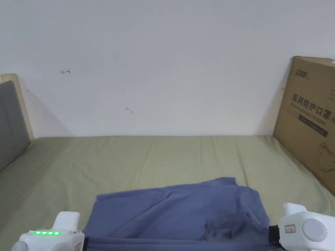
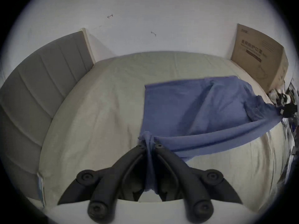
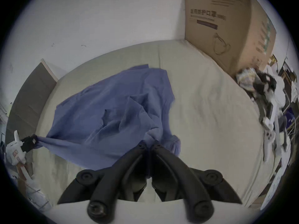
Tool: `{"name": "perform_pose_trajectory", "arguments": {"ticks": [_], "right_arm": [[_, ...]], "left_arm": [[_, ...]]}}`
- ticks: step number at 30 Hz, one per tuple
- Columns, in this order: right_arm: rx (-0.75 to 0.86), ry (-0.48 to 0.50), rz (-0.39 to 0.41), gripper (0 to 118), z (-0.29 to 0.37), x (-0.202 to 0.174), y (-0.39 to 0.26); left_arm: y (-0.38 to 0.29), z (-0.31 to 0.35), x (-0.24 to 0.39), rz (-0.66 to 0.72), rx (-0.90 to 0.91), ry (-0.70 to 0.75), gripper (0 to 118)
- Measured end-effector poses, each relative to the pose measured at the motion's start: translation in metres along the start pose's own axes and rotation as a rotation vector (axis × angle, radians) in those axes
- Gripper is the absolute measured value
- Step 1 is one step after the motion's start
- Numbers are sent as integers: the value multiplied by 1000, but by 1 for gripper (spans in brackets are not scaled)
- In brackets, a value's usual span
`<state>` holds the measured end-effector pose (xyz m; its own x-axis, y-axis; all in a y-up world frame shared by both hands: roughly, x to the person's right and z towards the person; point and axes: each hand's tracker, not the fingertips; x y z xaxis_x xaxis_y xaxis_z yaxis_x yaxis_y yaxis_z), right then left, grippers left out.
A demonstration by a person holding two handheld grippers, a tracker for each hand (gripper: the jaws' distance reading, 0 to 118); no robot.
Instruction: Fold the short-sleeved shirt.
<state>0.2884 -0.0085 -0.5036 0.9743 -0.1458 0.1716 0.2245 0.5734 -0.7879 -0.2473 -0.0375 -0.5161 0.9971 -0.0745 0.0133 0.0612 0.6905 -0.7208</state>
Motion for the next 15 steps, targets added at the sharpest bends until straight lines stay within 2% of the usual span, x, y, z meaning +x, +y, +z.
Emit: {"name": "perform_pose_trajectory", "arguments": {"ticks": [4,8,11,15], "right_arm": [[-27,-8,16,4,32,14,-64],[-72,1,0,4,56,23,-121],[-100,-5,41,4,66,28,-151],[-106,8,-3,4,72,36,-173]], "left_arm": [[-45,40,-1,-29,-34,-25,3],[-84,77,1,-80,-48,-17,3],[-111,95,-4,-93,-58,-25,3],[-136,109,-10,-54,-77,-35,3]]}}
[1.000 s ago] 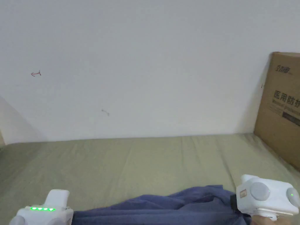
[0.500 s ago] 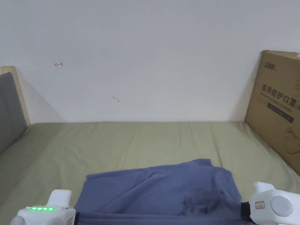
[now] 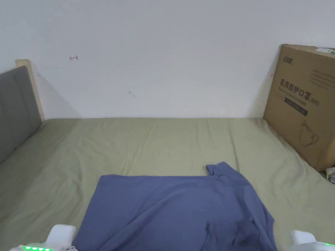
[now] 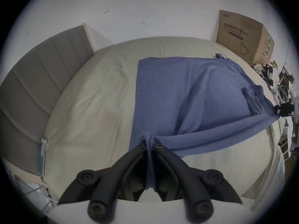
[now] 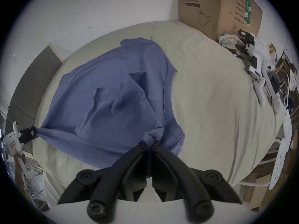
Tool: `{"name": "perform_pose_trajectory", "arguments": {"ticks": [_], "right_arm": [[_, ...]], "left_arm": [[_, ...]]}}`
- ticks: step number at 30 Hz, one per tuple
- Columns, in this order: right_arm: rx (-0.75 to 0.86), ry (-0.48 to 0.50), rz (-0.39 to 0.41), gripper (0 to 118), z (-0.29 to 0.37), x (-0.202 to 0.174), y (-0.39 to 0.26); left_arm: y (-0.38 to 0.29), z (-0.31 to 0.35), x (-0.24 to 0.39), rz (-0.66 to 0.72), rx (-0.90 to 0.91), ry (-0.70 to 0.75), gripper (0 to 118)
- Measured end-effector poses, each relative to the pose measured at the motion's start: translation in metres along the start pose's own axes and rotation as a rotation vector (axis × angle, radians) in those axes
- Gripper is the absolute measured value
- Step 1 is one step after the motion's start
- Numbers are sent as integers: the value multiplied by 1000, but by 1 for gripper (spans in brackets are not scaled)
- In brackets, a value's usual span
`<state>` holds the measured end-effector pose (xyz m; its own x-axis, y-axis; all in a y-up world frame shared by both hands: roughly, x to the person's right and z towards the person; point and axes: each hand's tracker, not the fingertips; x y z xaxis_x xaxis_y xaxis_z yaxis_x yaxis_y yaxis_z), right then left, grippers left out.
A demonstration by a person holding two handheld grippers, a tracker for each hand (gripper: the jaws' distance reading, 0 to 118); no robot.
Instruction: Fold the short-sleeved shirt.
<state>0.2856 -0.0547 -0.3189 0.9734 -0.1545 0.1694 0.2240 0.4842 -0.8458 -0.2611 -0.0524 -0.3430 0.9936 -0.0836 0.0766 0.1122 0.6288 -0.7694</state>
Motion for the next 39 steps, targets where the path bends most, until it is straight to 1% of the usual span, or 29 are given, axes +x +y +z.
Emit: {"name": "perform_pose_trajectory", "arguments": {"ticks": [4,5,6,7,8,9,10,11,13,16,19,20,21,22,23,24,26,31,32,33,34,35,36,37,39], "right_arm": [[-1,4,8,4,-1,1,-6],[3,2,3,4,-1,1,-6],[5,9,-7,4,0,1,-7],[12,16,-10,5,1,2,-8],[16,12,-4,16,1,1,-8],[16,-7,6,36,2,0,-8],[29,-26,15,60,6,-1,-10],[34,-24,18,74,9,-2,-10],[63,-10,14,74,18,-2,-12],[91,24,20,73,28,-4,-14],[98,24,57,72,33,-14,-20],[98,27,75,72,33,-16,-23],[103,30,77,69,34,-17,-27],[104,42,78,59,32,-20,-30],[103,41,78,28,31,-21,-33],[109,30,78,1,30,-23,-38],[119,35,84,1,29,-24,-43],[107,52,69,1,25,-26,-48],[105,53,69,1,23,-26,-47],[99,49,74,1,21,-27,-45],[100,45,77,1,20,-28,-44],[100,45,81,1,20,-29,-42],[98,46,83,1,19,-29,-40],[100,47,83,1,18,-29,-39],[100,52,81,1,17,-32,-37]], "left_arm": [[-14,0,2,11,-10,0,3],[-16,0,3,17,-9,0,4],[-17,0,3,20,-5,2,9],[-18,0,3,20,-3,5,20],[-17,-3,2,20,-6,12,52],[-18,-3,1,22,-13,15,81],[-19,-2,-2,35,-17,7,100],[-21,2,-4,57,-10,-13,109],[-22,21,1,86,39,-30,108],[-24,37,1,94,68,-41,108],[-31,54,2,118,105,-76,101],[-34,59,1,134,117,-108,101],[-38,62,1,143,115,-125,86],[-43,64,2,142,105,-125,62],[-48,63,5,133,95,-117,23],[-54,62,7,119,83,-83,0],[-65,59,8,112,60,-100,0],[-80,53,3,190,36,-113,0],[-79,51,-2,210,33,-115,5],[-79,50,-5,221,38,-120,23],[-79,48,-8,233,48,-119,52],[-76,45,-11,243,38,-118,86],[-72,42,-16,253,31,-114,101],[-71,39,-19,265,41,-109,109],[-67,34,-25,282,70,-97,110]]}}
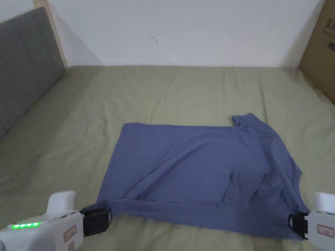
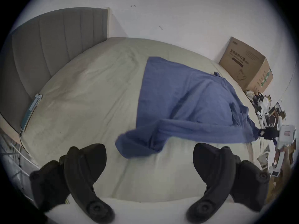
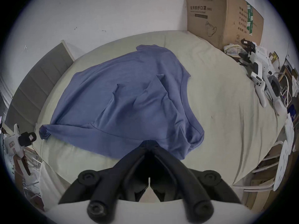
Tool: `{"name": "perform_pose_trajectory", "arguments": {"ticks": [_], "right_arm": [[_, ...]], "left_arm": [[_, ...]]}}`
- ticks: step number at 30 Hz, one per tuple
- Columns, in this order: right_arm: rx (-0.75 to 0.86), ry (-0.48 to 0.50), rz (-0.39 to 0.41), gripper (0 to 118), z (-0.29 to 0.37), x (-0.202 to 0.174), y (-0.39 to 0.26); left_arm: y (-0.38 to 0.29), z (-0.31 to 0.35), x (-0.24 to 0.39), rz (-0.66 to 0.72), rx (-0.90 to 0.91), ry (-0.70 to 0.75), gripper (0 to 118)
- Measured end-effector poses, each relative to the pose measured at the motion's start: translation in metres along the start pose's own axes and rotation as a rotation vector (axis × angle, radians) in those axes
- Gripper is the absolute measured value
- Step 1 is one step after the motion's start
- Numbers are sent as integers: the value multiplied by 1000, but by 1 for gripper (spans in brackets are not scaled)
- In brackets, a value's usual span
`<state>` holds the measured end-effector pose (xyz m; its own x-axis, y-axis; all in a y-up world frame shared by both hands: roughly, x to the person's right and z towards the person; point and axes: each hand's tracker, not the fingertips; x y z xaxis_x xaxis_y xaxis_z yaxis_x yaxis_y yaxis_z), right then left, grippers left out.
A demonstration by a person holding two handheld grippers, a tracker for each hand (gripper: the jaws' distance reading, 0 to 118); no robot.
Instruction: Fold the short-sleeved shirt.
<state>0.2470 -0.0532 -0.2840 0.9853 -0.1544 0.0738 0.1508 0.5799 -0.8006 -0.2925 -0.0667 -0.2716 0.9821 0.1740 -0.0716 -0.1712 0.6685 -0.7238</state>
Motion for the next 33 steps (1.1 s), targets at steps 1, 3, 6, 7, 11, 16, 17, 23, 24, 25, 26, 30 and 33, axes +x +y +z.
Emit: {"name": "perform_pose_trajectory", "arguments": {"ticks": [1,3,6,7,11,16,17,23,24,25,26,30,33], "right_arm": [[-2,1,-2,1,-2,0,1],[-16,7,-8,1,-7,-1,1],[-22,6,-10,1,-9,-2,-1],[-24,5,-12,1,-9,-3,-2],[-42,16,-36,1,-11,2,-9],[-21,16,-41,4,-3,7,-13],[-29,24,-45,26,-3,11,-10],[-22,-7,-57,73,-4,23,-2],[-19,-11,-55,73,-6,26,0],[-18,-20,-53,73,-10,28,2],[-29,-44,-51,73,-14,30,4],[24,-41,-92,73,-4,35,9],[21,-41,-59,73,-2,36,15]], "left_arm": [[6,-6,-5,9,11,-3,110],[11,-19,-10,25,20,-5,110],[15,-31,-6,52,-23,-41,55],[15,-33,-3,33,-26,-42,11],[17,-36,15,-75,-77,-35,3],[22,-26,18,-28,-34,-36,3],[21,-24,17,-33,-30,-39,3],[22,-14,17,-83,-17,-24,3],[23,-13,16,-76,-19,-30,3],[21,-15,15,-74,-19,-28,3],[21,-15,15,-74,-20,-25,3],[22,-15,14,-77,-31,-23,3],[22,-16,15,-90,-29,-22,3]]}}
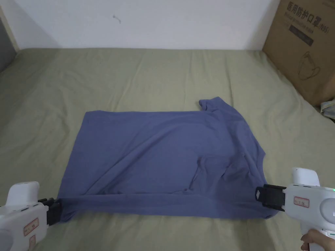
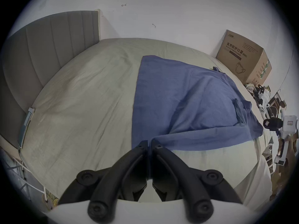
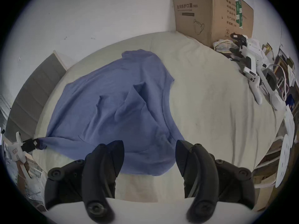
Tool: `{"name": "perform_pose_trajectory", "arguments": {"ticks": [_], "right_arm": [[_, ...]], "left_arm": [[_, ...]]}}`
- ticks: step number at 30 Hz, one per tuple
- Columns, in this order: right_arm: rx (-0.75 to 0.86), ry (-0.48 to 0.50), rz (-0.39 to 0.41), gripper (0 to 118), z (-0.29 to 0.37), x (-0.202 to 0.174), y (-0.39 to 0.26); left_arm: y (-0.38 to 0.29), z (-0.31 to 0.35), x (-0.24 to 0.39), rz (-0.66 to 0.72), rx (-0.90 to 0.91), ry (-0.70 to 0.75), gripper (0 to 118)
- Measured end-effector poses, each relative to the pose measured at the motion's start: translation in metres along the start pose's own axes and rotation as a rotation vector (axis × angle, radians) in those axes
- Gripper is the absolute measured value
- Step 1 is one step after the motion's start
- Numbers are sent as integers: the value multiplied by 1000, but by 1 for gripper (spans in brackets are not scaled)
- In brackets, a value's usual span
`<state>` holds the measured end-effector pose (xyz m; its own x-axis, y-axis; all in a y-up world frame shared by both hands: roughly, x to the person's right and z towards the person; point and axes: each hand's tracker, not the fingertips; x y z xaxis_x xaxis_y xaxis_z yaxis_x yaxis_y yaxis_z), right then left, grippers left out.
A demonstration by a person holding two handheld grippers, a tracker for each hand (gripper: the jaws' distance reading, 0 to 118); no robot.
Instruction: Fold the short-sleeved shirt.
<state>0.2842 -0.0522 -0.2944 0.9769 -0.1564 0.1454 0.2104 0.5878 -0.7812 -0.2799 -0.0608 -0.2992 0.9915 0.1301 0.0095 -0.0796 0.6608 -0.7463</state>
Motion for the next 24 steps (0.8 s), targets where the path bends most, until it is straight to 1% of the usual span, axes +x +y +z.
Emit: {"name": "perform_pose_trajectory", "arguments": {"ticks": [2,3,5,7,8,9,10,14,16,19,24], "right_arm": [[-50,-17,54,69,-8,0,-1],[-65,-9,62,57,-12,0,-3],[-69,-10,77,2,-16,-2,-8],[-77,-46,98,2,-23,-4,-12],[-77,-37,93,2,-24,-2,-11],[-84,-15,70,2,-23,1,-9],[-56,-26,44,2,-19,2,-7],[-11,-13,45,2,1,4,12],[23,-8,47,2,5,3,26],[54,3,18,2,0,3,54],[63,-25,8,2,-31,-2,104]], "left_arm": [[1,-1,0,-4,-2,-2,3],[1,-1,0,-6,-4,-7,3],[0,-2,2,-9,-6,-6,3],[-1,-3,1,-8,-11,-9,3],[-2,-5,1,-5,-15,-8,3],[-2,-5,0,-5,-19,-8,3],[-1,-5,-1,-4,-22,-6,3],[12,-1,-1,-28,-19,2,3],[26,-1,-1,-41,-7,2,3],[56,-6,0,-54,21,-4,3],[110,-46,2,-110,20,20,3]]}}
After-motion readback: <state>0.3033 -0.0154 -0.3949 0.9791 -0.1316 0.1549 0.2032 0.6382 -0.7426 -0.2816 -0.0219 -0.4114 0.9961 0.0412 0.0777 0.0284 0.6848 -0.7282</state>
